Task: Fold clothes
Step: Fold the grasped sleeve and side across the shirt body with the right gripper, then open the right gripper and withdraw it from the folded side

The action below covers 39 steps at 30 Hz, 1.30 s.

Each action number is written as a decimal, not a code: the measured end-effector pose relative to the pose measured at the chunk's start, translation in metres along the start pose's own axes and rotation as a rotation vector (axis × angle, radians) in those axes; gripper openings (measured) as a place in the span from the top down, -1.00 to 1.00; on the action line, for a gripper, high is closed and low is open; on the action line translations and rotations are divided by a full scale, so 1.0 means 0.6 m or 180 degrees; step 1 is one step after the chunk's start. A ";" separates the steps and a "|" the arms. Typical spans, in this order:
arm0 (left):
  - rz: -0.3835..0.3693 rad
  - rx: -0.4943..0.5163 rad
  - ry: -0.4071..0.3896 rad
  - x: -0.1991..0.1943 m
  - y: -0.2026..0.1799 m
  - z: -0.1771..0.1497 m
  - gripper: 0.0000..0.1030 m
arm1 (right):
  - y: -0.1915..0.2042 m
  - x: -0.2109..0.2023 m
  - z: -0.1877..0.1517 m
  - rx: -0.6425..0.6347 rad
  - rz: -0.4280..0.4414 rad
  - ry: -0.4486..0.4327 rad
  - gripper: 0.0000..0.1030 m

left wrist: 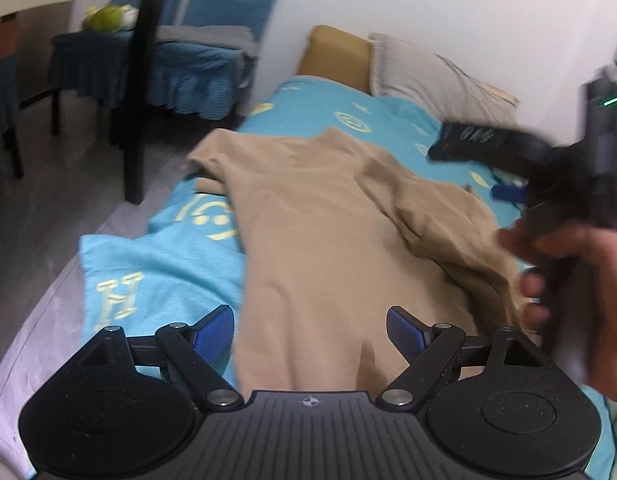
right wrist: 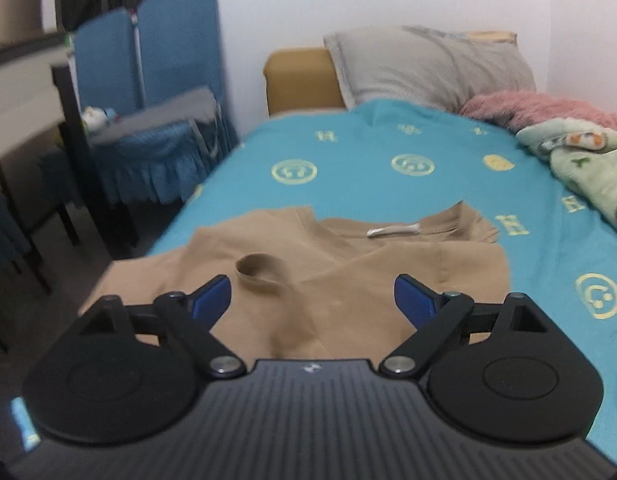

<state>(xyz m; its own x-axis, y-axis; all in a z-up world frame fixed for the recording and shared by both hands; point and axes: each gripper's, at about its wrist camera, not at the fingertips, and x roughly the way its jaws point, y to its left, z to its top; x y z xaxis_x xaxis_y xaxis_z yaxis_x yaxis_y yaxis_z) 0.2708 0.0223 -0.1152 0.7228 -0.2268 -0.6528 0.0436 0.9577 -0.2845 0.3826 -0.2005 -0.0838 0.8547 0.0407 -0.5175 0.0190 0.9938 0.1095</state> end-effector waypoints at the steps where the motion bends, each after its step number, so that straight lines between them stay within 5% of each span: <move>1: -0.0007 0.0070 -0.0016 -0.002 -0.009 -0.004 -0.65 | -0.005 -0.028 0.000 0.0051 0.0016 -0.0051 -0.75; 11: -0.0170 0.0365 -0.0170 -0.078 -0.059 -0.034 -0.65 | -0.059 -0.377 -0.067 0.0138 0.0127 -0.0255 -0.75; 16: -0.0221 0.0491 -0.0273 -0.143 -0.082 -0.054 -0.65 | -0.090 -0.485 -0.117 0.0216 0.0254 -0.0356 -0.75; 31: -0.0080 0.0727 -0.0010 -0.151 -0.081 -0.095 -0.65 | -0.141 -0.492 -0.147 0.0006 -0.0057 -0.0226 -0.75; 39: -0.0028 0.0923 0.0244 -0.136 -0.088 -0.104 -0.65 | -0.169 -0.488 -0.152 0.0288 0.0027 -0.0072 -0.75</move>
<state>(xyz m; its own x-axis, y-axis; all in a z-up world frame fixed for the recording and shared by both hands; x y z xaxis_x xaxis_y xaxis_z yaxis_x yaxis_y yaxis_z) 0.1665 -0.0210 -0.0906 0.6677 -0.2374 -0.7055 0.2527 0.9638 -0.0852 0.0832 -0.3034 -0.0208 0.8666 0.0456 -0.4969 0.0577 0.9800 0.1906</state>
